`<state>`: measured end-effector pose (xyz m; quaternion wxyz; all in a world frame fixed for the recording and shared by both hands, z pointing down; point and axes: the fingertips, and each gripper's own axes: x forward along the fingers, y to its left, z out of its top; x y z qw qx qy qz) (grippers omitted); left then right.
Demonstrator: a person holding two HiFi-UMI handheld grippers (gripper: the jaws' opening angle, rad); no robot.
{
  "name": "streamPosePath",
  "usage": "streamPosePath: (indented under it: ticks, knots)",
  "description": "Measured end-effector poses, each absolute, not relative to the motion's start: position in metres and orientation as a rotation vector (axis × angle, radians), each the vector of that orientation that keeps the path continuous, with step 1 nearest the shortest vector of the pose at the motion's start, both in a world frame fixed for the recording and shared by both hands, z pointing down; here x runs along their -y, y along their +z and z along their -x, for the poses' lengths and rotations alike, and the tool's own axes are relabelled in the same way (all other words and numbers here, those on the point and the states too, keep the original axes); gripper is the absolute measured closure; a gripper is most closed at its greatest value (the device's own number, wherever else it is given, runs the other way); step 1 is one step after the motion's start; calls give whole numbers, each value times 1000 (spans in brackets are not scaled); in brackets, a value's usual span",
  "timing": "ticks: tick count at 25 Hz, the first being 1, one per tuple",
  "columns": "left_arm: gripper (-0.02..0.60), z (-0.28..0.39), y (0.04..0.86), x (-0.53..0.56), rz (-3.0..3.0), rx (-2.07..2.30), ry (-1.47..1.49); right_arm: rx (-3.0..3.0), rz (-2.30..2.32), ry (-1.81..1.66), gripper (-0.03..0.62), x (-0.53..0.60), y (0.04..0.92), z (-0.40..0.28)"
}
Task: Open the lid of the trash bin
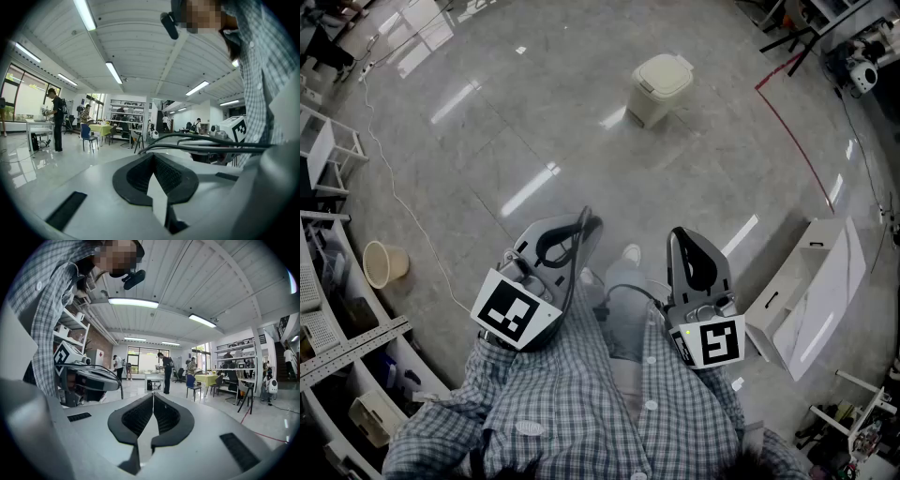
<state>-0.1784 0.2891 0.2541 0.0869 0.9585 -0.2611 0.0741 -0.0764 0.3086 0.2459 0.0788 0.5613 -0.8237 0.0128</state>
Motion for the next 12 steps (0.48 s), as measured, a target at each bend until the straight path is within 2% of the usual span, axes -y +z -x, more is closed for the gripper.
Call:
streamPosePath:
  ticks: [12]
  knots:
    - [575,154,255,-268,-2837,775,214,2512,-1645,35,571,-285,246,59]
